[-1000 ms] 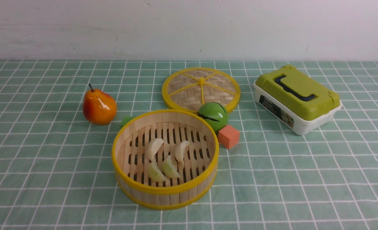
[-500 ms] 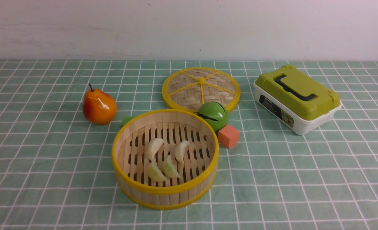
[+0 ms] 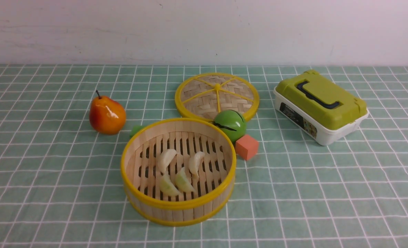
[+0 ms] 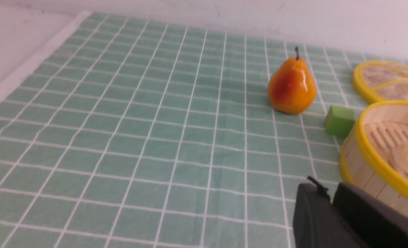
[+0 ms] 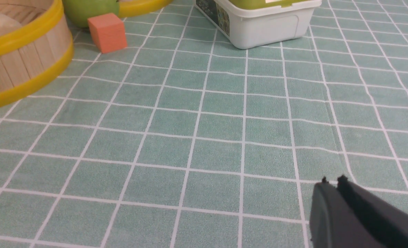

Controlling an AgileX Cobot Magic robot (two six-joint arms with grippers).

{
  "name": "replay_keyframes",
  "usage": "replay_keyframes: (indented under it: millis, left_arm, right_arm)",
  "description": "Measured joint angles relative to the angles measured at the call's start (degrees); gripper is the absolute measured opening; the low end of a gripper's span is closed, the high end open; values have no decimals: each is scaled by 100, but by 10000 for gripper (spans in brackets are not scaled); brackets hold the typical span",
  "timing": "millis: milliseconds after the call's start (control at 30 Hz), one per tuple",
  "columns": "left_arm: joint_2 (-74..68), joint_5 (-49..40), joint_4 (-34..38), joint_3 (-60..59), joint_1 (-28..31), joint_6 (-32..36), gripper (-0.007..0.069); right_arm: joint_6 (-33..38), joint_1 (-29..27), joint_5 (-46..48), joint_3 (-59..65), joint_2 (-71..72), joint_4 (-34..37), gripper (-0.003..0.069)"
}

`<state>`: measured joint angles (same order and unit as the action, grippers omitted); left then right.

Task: Put the dumplings into the steamer on the table with the blue tablecloth.

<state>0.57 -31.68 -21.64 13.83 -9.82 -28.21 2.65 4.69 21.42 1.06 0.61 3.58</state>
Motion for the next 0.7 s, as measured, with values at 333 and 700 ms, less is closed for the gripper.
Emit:
replay_keyframes:
  millis: [333, 700]
  left_arm:
    - [8, 892, 1733, -1484, 745, 929, -14]
    - [8, 883, 1951, -1544, 745, 1016, -14]
  right_arm:
    - [0, 0, 12, 0, 0, 0, 43]
    - [0, 0, 12, 0, 0, 0, 60]
